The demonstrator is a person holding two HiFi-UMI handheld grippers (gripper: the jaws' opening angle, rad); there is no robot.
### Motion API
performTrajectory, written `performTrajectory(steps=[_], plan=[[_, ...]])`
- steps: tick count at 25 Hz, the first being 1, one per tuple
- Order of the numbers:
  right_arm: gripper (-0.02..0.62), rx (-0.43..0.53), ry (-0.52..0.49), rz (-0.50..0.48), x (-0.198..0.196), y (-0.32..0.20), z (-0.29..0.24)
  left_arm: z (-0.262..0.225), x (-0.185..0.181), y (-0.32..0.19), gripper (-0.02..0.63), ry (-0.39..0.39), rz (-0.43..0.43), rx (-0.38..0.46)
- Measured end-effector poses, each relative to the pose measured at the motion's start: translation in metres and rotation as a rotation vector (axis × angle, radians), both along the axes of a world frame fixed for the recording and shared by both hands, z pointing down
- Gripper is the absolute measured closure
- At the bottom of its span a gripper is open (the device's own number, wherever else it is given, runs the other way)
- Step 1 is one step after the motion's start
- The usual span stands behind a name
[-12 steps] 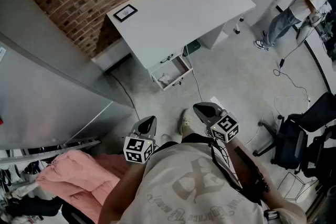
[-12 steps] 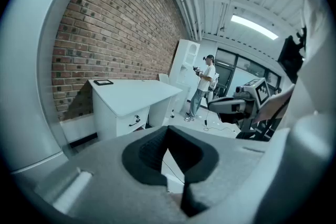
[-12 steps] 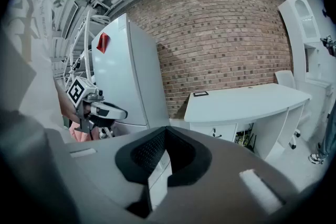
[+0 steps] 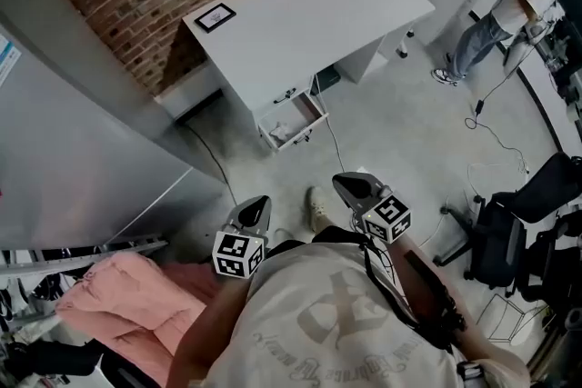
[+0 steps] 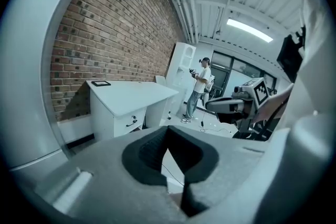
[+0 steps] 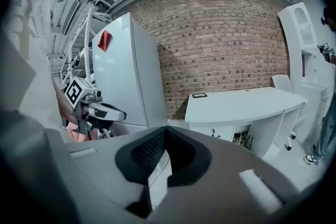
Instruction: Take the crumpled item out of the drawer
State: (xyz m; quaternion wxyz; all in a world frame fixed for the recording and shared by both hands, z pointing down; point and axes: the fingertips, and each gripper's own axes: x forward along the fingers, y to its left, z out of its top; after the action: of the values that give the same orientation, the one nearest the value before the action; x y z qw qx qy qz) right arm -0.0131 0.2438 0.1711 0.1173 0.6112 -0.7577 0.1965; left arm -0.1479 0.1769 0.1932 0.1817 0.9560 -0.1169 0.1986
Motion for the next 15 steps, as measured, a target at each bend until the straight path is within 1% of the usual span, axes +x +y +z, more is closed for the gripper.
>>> performTrajectory(steps=[8,15], plan=[[0.588,-0.006,0.016,-0.002,-0.001,-0.002,0.0,-0.001,-0.008,-0.004,0.603,0.006,-0.019,0.007],[0.588,-0.019,0.033,-0.039,-0.002,-0.016,0.002,-0.004,-0.013,-0.012,0.603,0.011,-0.041,0.026]])
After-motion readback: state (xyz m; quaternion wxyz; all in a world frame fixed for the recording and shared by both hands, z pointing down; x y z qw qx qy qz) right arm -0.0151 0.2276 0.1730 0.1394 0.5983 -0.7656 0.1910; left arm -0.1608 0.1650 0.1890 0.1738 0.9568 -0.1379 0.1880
